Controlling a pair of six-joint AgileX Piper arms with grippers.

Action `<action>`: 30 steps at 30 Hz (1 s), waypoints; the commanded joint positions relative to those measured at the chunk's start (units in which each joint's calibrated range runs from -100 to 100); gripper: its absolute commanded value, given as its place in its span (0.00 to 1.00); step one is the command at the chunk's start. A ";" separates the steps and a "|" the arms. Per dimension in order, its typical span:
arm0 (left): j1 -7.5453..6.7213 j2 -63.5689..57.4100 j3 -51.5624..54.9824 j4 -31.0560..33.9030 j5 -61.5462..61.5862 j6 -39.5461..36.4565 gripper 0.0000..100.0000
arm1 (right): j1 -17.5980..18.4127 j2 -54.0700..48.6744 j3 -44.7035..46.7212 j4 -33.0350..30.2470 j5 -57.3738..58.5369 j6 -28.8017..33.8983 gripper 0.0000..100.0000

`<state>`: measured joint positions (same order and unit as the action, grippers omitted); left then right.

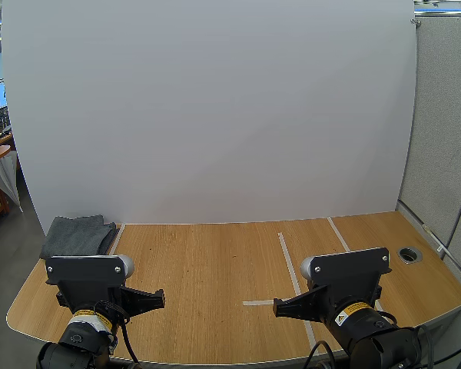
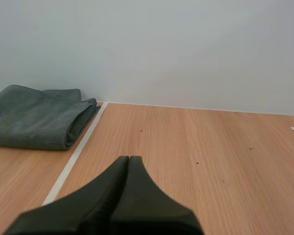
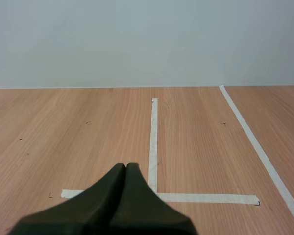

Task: Fold the towel

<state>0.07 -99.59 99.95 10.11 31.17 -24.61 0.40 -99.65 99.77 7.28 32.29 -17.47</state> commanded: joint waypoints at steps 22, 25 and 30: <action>0.04 -0.41 0.05 -0.50 -0.69 -0.36 0.00 | 0.19 -0.35 0.23 -0.32 -0.66 0.35 0.00; 0.04 -0.41 0.05 -0.50 -0.69 -0.36 0.00 | 0.19 -0.35 0.23 -0.32 -0.66 0.35 0.00; 0.04 -0.41 0.05 -0.50 -0.69 -0.36 0.00 | 0.19 -0.35 0.23 -0.32 -0.66 0.35 0.00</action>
<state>0.07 -99.59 99.95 10.11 31.21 -24.61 0.56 -99.65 99.77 7.28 32.29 -17.28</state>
